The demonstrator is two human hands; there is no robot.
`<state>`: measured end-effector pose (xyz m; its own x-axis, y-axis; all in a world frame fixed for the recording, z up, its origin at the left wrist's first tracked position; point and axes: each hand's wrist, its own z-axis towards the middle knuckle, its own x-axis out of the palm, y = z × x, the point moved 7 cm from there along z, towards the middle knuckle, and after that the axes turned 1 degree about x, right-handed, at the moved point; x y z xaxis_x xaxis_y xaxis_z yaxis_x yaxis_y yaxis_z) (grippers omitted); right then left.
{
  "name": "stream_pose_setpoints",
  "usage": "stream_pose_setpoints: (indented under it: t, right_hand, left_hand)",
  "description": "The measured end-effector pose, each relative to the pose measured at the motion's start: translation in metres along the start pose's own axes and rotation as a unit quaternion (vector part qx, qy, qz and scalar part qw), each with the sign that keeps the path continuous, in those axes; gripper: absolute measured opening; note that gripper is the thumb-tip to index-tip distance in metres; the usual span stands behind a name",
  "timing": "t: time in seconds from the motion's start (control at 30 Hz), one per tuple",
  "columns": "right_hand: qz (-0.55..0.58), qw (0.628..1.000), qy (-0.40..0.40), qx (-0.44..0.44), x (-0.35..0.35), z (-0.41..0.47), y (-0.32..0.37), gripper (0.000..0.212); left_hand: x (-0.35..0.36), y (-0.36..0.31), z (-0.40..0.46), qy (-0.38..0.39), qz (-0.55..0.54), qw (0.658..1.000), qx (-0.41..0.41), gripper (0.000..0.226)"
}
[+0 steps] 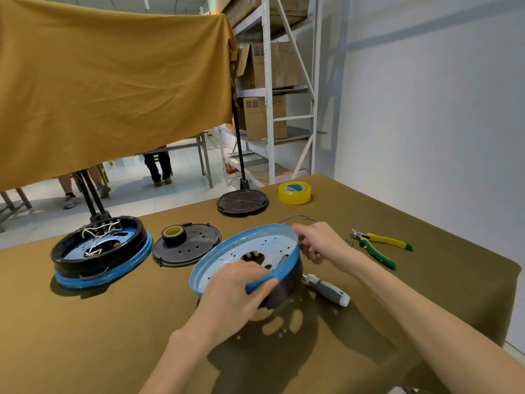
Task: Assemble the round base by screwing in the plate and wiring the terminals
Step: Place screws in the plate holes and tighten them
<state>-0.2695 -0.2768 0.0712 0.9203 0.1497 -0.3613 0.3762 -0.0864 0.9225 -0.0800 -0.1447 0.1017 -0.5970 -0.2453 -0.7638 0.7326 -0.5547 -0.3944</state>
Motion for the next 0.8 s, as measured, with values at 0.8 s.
stream_pose_setpoints:
  t: [0.8]
  right_hand:
    - [-0.275,0.94,-0.132,-0.155,0.034,-0.021,-0.009,0.008]
  left_hand:
    - [0.03,0.137,-0.071,-0.131,-0.652,0.558,-0.497,0.02]
